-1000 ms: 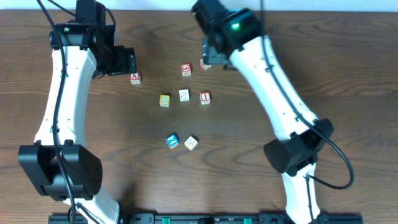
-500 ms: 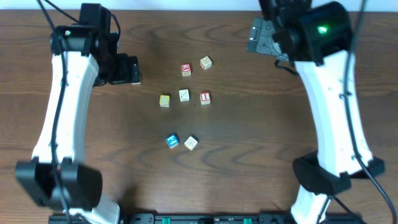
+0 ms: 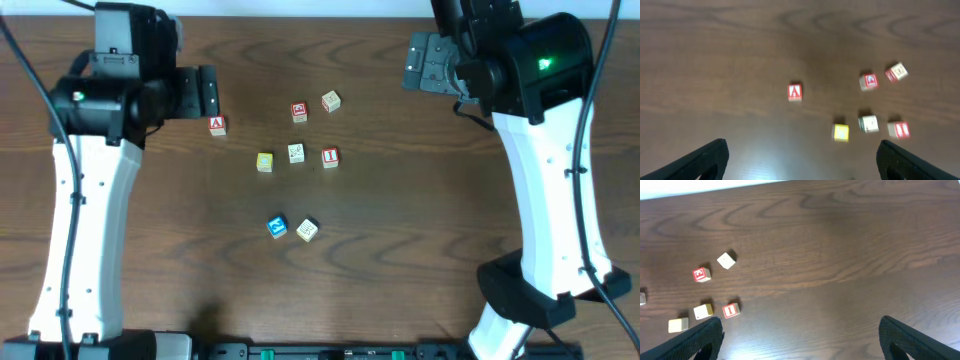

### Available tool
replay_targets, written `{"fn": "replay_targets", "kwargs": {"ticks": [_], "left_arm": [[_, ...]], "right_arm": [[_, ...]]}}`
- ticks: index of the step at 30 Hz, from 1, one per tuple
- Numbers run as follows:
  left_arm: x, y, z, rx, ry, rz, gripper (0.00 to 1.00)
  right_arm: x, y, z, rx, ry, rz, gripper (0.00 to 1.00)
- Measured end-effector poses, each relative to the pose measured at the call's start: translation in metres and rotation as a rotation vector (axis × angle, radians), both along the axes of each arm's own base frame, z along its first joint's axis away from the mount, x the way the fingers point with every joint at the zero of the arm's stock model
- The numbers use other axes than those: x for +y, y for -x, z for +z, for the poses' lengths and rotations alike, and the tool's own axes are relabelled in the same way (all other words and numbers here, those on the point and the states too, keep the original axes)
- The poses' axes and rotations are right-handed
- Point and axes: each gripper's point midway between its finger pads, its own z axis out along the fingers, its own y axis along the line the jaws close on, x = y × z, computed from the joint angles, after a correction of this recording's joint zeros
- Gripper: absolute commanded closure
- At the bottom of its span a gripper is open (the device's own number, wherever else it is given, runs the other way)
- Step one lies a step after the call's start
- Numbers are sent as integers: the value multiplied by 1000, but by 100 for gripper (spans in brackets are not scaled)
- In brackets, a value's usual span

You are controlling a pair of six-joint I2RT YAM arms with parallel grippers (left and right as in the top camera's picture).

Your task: Spell out Ai2

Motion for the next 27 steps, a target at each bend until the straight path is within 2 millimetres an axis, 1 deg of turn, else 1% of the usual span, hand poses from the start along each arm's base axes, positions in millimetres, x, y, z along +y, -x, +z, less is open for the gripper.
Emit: {"fn": "replay_targets", "kwargs": {"ticks": [3, 6, 11, 14, 16, 17, 19, 27], "left_arm": [[0, -12, -31, 0, -4, 2, 4], [0, -20, -69, 34, 1, 18, 5], [0, -34, -132, 158, 2, 39, 5], [-1, -36, -173, 258, -2, 47, 5], [-1, -38, -193, 303, -6, 48, 5], [-1, -40, -201, 321, -7, 49, 5], [-1, -45, -211, 343, -9, 49, 5], [-3, -77, -224, 339, -9, 49, 5]], "right_arm": [[0, 0, 0, 2, 2, 7, 1], [1, 0, 0, 3, 3, 11, 1], [1, 0, 0, 4, 2, 12, 1], [1, 0, 0, 4, 2, 12, 1], [1, 0, 0, 4, 2, 12, 1], [1, 0, 0, 5, 2, 12, 1], [1, 0, 0, 4, 2, 13, 1], [4, 1, -1, 11, -8, 28, 1]]}}
